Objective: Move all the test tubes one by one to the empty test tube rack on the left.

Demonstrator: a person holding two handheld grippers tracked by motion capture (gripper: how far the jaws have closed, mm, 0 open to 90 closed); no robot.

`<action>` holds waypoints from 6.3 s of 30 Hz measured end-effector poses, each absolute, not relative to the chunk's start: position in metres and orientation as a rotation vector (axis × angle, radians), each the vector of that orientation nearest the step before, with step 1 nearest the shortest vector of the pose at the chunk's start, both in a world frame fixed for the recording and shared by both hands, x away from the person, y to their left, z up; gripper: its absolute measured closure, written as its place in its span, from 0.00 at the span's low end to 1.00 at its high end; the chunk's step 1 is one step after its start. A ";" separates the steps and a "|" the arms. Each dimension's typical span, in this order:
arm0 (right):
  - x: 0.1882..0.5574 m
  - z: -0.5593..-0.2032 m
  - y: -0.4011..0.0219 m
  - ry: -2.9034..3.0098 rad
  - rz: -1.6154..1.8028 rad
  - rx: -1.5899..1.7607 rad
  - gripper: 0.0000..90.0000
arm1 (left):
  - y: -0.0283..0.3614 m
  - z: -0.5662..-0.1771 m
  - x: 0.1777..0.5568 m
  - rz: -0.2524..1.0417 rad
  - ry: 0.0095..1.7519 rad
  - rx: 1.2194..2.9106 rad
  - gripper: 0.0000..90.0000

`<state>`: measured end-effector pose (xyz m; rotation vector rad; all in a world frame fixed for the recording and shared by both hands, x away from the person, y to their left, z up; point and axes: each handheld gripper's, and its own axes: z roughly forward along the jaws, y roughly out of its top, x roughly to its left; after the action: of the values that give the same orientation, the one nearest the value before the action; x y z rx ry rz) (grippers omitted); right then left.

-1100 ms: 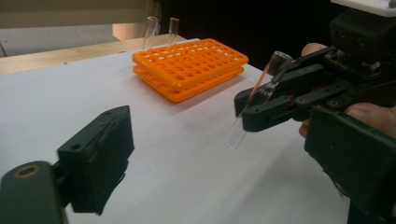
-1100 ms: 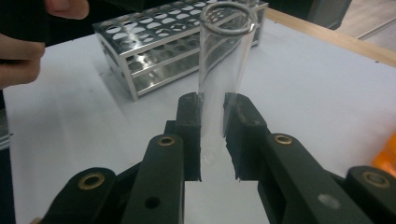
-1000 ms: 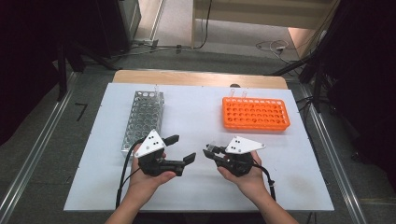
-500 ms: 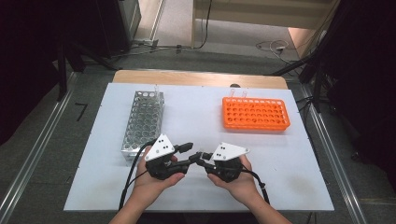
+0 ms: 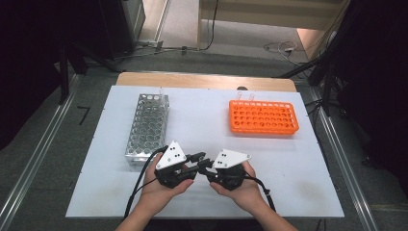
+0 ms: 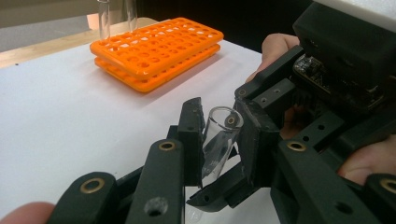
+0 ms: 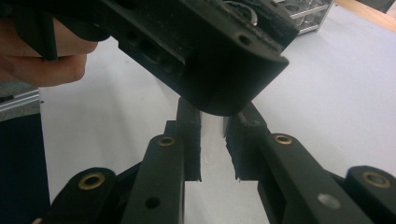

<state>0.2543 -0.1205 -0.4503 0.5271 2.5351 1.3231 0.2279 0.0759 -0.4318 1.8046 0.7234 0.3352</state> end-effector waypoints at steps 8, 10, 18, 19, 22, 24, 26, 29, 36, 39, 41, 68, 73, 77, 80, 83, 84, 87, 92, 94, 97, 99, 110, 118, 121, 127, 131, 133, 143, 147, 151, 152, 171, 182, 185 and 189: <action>0.255 -0.450 -0.122 2.532 1.333 0.535 0.82 | 0.078 -0.431 0.228 0.357 0.732 1.793 0.83; 0.255 -0.450 -0.122 2.529 1.342 0.538 0.82 | 0.079 -0.430 0.229 0.361 0.739 1.785 0.84; 0.257 -0.447 -0.127 2.505 1.425 0.535 0.49 | 0.085 -0.427 0.231 0.366 0.756 1.767 0.84; 0.258 -0.446 -0.128 2.504 1.443 0.548 0.44 | 0.086 -0.427 0.231 0.369 0.761 1.764 0.84; 0.262 -0.445 -0.136 2.484 1.485 0.575 0.31 | 0.090 -0.424 0.233 0.378 0.765 1.756 0.84; 0.264 -0.444 -0.141 2.465 1.487 0.593 0.20 | 0.092 -0.422 0.233 0.387 0.769 1.754 0.84; 0.266 -0.444 -0.147 2.451 1.488 0.610 0.08 | 0.095 -0.421 0.234 0.390 0.774 1.748 0.84; 0.271 -0.444 -0.159 2.433 1.494 0.645 0.00 | 0.100 -0.419 0.236 0.402 0.783 1.742 0.84; 0.280 -0.443 -0.192 2.383 1.497 0.703 0.00 | 0.115 -0.414 0.242 0.431 0.823 1.718 0.84; 0.280 -0.443 -0.204 2.366 1.482 0.724 0.00 | 0.122 -0.409 0.246 0.448 0.836 1.702 0.84; 0.280 -0.443 -0.212 2.359 1.469 0.734 0.00 | 0.127 -0.407 0.250 0.458 0.844 1.692 0.84; 0.288 -0.459 -0.252 2.324 1.425 0.822 0.00 | 0.181 -0.397 0.330 0.579 1.054 1.560 0.84; 0.290 -0.460 -0.254 2.319 1.429 0.835 0.00 | 0.184 -0.396 0.343 0.624 1.082 1.546 0.85; 0.290 -0.460 -0.254 2.319 1.433 0.826 0.00 | 0.188 -0.397 0.352 0.654 1.107 1.523 0.84; 0.290 -0.459 -0.254 2.318 1.433 0.830 0.00 | 0.189 -0.398 0.358 0.676 1.124 1.508 0.85; 0.290 -0.459 -0.255 2.316 1.434 0.830 0.00 | 0.191 -0.399 0.363 0.702 1.144 1.497 0.85; 0.290 -0.459 -0.255 2.314 1.435 0.830 0.00 | 0.192 -0.400 0.365 0.711 1.153 1.496 0.85; 0.290 -0.458 -0.255 2.310 1.442 0.832 0.00 | 0.194 -0.403 0.370 0.710 1.168 1.484 0.85; 0.291 -0.458 -0.256 2.309 1.440 0.836 0.00 | 0.193 -0.409 0.377 0.726 1.182 1.492 0.85; 0.291 -0.458 -0.257 2.306 1.445 0.836 0.00 | 0.192 -0.411 0.379 0.731 1.188 1.495 0.85; 0.291 -0.457 -0.258 2.301 1.451 0.834 0.00 | 0.190 -0.414 0.382 0.738 1.197 1.508 0.85; 0.291 -0.457 -0.258 2.303 1.448 0.842 0.00 | 0.189 -0.417 0.384 0.740 1.208 1.529 0.85; 0.292 -0.457 -0.259 2.300 1.452 0.847 0.00 | 0.186 -0.424 0.388 0.708 1.266 1.575 0.85; 0.292 -0.457 -0.260 2.298 1.451 0.856 0.00 | 0.186 -0.426 0.390 0.681 1.286 1.601 0.85; 0.292 -0.457 -0.260 2.297 1.451 0.858 0.00 | 0.185 -0.425 0.391 0.678 1.290 1.610 0.84; 0.293 -0.457 -0.260 2.292 1.457 0.858 0.00 | 0.183 -0.425 0.394 0.659 1.306 1.668 0.84; 0.293 -0.457 -0.261 2.290 1.455 0.865 0.00 | 0.182 -0.428 0.395 0.650 1.321 1.688 0.84; 0.293 -0.457 -0.261 2.290 1.454 0.866 0.00 | 0.182 -0.428 0.396 0.642 1.327 1.694 0.84; 0.294 -0.458 -0.262 2.288 1.446 0.874 0.00 | 0.179 -0.429 0.400 0.622 1.342 1.762 0.79; 0.294 -0.458 -0.262 2.288 1.445 0.877 0.00 | 0.179 -0.428 0.399 0.620 1.333 1.766 0.72; 0.295 -0.458 -0.262 2.287 1.449 0.879 0.00 | 0.180 -0.425 0.396 0.611 1.332 1.742 0.58; 0.295 -0.458 -0.262 2.287 1.448 0.877 0.00 | 0.181 -0.424 0.395 0.613 1.326 1.733 0.52; 0.306 -0.453 -0.260 2.257 1.461 0.913 0.00 | 0.186 -0.406 0.333 0.539 1.162 1.599 0.00; 0.337 -0.443 -0.259 2.200 1.435 0.965 0.00 | 0.182 -0.406 0.288 0.514 1.069 1.594 0.00; 0.348 -0.442 -0.260 2.190 1.427 0.990 0.00 | 0.180 -0.409 0.276 0.505 1.053 1.594 0.00; 0.365 -0.443 -0.260 2.189 1.415 1.028 0.00 | 0.176 -0.414 0.263 0.492 1.029 1.592 0.00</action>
<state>0.3651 -0.2599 -0.4433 1.0282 2.1885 1.4153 0.2625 0.1762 -0.4136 1.5924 1.0293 0.4917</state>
